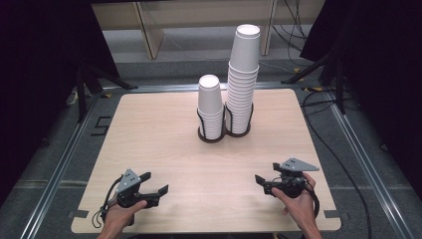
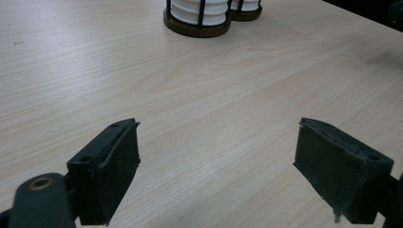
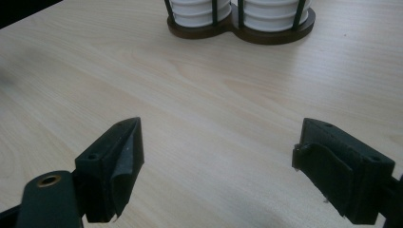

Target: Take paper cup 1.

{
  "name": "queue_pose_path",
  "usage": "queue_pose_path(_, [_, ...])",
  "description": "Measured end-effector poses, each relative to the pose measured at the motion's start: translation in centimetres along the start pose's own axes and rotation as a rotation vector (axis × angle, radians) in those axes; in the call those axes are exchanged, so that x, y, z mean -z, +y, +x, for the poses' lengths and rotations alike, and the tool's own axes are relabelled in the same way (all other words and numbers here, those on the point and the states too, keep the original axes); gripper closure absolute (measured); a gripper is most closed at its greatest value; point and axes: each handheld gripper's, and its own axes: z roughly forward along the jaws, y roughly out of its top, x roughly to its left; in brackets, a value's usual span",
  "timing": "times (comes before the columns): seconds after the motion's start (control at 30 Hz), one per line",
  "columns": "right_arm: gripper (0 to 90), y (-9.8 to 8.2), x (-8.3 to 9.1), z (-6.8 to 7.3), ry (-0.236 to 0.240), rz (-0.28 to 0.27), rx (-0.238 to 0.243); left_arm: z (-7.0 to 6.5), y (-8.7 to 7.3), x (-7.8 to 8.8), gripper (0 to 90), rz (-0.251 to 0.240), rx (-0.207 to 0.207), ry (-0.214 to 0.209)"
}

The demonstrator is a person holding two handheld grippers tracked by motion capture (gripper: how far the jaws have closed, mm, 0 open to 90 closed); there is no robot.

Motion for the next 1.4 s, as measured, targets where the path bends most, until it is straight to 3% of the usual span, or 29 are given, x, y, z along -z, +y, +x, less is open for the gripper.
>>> queue_pose_path(0.1, [16.5, 0.0, 0.0, 0.1, 0.0, 0.001, -0.009, -0.1, -0.1, 0.0, 14.5, 0.007, 0.025, 0.005])
queue_pose_path(0.33, [16.1, 0.1, 0.0, 0.0, 0.001, 0.01, -0.008, 0.0, -0.1, 0.0, 14.5, 0.006, 0.025, 0.007])
queue_pose_path(0.4, [15.8, 0.3, -0.2, 0.0, -0.003, 0.0, -0.001, 0.1, 0.1, 0.0, 14.5, 0.023, -0.018, 0.015])
queue_pose_path(0.47, [15.8, 0.3, -0.2, 0.0, -0.007, -0.001, -0.005, 0.1, 0.1, 0.0, 14.4, 0.021, -0.023, 0.015])
queue_pose_path(0.53, [16.2, 0.3, -0.3, 0.2, 0.008, 0.007, -0.002, -0.2, -0.1, -0.1, 14.5, 0.011, 0.022, 0.011])
queue_pose_path(0.67, [16.1, 0.6, -0.4, 0.1, 0.01, -0.009, 0.002, -0.1, -0.1, -0.1, 14.5, 0.008, 0.01, 0.011])
queue_pose_path(0.7, [16.0, 0.7, -0.6, 0.1, 0.021, -0.003, -0.012, 0.2, 0.0, 0.0, 14.5, 0.022, -0.028, 0.019])
queue_pose_path(0.77, [15.9, 0.9, -0.8, 0.1, 0.014, -0.014, -0.001, 0.1, 0.0, 0.0, 14.5, 0.019, -0.025, 0.019])
queue_pose_path(0.83, [16.1, 1.1, -1.2, 0.6, 0.036, -0.015, -0.027, 0.2, 0.0, 0.1, 14.5, 0.021, -0.025, 0.022])
queue_pose_path(0.9, [16.7, 1.9, -1.6, 1.0, 0.033, -0.01, 0.028, 0.0, -0.1, 0.1, 14.5, 0.007, 0.012, 0.017])
queue_pose_path(1.07, [16.9, 3.0, -2.5, 1.5, 0.055, -0.028, 0.032, 0.1, -0.2, 0.1, 14.5, 0.01, 0.004, 0.019])
queue_pose_path(1.23, [18.1, 4.3, -3.9, 1.9, 0.067, -0.035, 0.077, 0.1, -0.2, 0.1, 14.5, 0.011, 0.008, 0.019])
queue_pose_path(1.27, [18.1, 4.3, -3.9, 1.9, 0.067, -0.035, 0.077, 0.1, -0.2, 0.1, 14.5, 0.01, 0.008, 0.019])
queue_pose_path(1.3, [18.1, 4.3, -4.1, 2.0, 0.062, -0.025, 0.068, 0.2, -0.1, 0.0, 14.5, 0.01, -0.02, 0.021])
queue_pose_path(1.4, [18.0, 4.5, -4.6, 1.9, 0.073, -0.023, 0.056, 0.2, -0.1, 0.1, 14.5, 0.019, -0.012, 0.029])
